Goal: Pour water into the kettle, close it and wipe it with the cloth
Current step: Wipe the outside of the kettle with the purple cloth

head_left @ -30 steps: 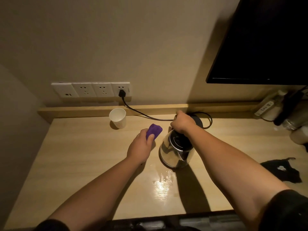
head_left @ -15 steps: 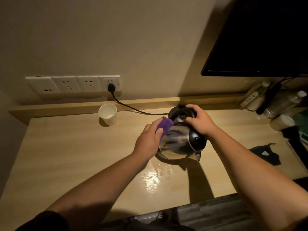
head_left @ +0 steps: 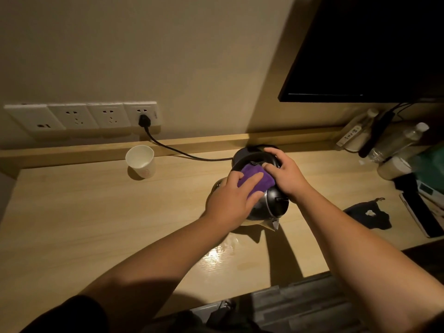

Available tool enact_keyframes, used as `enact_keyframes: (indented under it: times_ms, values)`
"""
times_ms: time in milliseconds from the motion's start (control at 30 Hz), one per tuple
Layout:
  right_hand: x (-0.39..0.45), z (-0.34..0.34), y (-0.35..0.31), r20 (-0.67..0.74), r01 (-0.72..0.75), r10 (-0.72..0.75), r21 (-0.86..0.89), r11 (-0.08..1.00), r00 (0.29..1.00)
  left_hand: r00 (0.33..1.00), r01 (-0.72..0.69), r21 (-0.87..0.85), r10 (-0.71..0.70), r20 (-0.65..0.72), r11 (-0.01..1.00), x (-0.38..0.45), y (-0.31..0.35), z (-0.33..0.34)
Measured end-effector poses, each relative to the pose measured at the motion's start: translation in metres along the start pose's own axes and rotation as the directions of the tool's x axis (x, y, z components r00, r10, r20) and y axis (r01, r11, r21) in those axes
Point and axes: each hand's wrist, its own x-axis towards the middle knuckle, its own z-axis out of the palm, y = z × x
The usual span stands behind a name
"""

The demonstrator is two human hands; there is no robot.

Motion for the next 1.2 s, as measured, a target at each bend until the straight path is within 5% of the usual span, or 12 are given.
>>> enact_keyframes:
  times_ms: [300, 500, 633, 933, 1200]
  values:
    - [0.001, 0.006, 0.004, 0.033, 0.008, -0.011, 0.085, 0.996, 0.999, 0.999, -0.032, 0.173, 0.034, -0.009, 0.984, 0.02, 0.003, -0.002]
    - [0.002, 0.013, 0.005, 0.049, 0.032, -0.038, 0.119, 0.992, 0.998, 0.97, 0.223, 0.171, -0.236, 0.063, 0.96, 0.034, -0.041, -0.008]
    - [0.005, 0.013, 0.001, 0.037, 0.041, -0.045, 0.101, 0.994, 0.998, 0.961, 0.255, 0.146, -0.267, 0.071, 0.956, 0.036, -0.043, -0.009]
    - [0.005, 0.012, 0.003, 0.033, 0.032, -0.036, 0.096, 0.995, 0.999, 0.997, 0.0, 0.111, 0.009, -0.078, 0.994, 0.002, 0.002, 0.0]
    - [0.0, 0.01, 0.008, 0.017, 0.019, -0.021, 0.142, 0.99, 1.0, 0.946, 0.309, 0.174, -0.321, 0.043, 0.935, 0.024, -0.069, -0.011]
